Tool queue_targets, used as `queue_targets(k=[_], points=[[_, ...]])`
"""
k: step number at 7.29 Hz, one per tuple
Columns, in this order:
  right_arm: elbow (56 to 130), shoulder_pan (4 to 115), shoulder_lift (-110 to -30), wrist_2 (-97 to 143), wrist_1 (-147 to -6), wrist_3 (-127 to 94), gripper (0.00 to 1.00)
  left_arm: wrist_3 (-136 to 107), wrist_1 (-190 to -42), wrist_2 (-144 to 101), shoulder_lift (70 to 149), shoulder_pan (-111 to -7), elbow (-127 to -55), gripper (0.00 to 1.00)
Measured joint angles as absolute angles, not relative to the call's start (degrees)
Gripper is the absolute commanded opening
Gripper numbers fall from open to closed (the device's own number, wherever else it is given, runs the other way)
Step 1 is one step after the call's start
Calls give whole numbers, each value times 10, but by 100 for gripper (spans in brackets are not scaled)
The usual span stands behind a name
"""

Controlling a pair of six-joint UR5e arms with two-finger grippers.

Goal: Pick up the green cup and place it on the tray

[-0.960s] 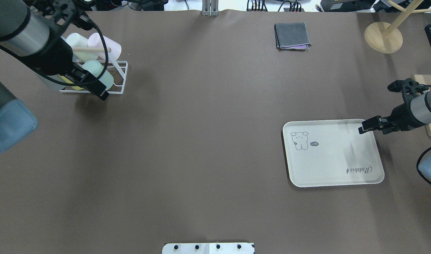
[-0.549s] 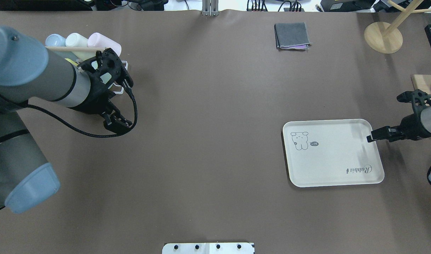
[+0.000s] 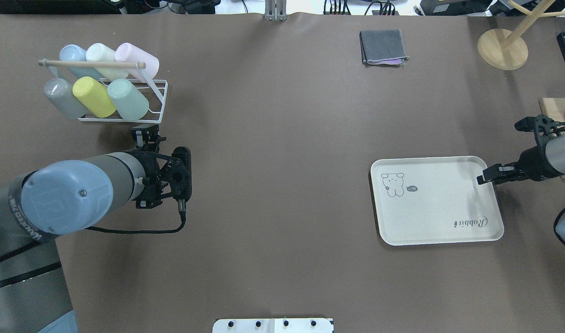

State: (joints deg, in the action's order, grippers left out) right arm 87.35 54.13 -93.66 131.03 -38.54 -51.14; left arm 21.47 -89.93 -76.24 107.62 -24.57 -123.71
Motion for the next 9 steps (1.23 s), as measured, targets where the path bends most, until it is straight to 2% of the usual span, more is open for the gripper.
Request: queue_targets(k=[3,9], points=[[870,541,-937,1310,-385,-514,40,469,-895,-573,1032,-211,-1235,99],[868,540,-937,1310,-386,-514,34,610,-895,-331,1009,-169,-1129,99]])
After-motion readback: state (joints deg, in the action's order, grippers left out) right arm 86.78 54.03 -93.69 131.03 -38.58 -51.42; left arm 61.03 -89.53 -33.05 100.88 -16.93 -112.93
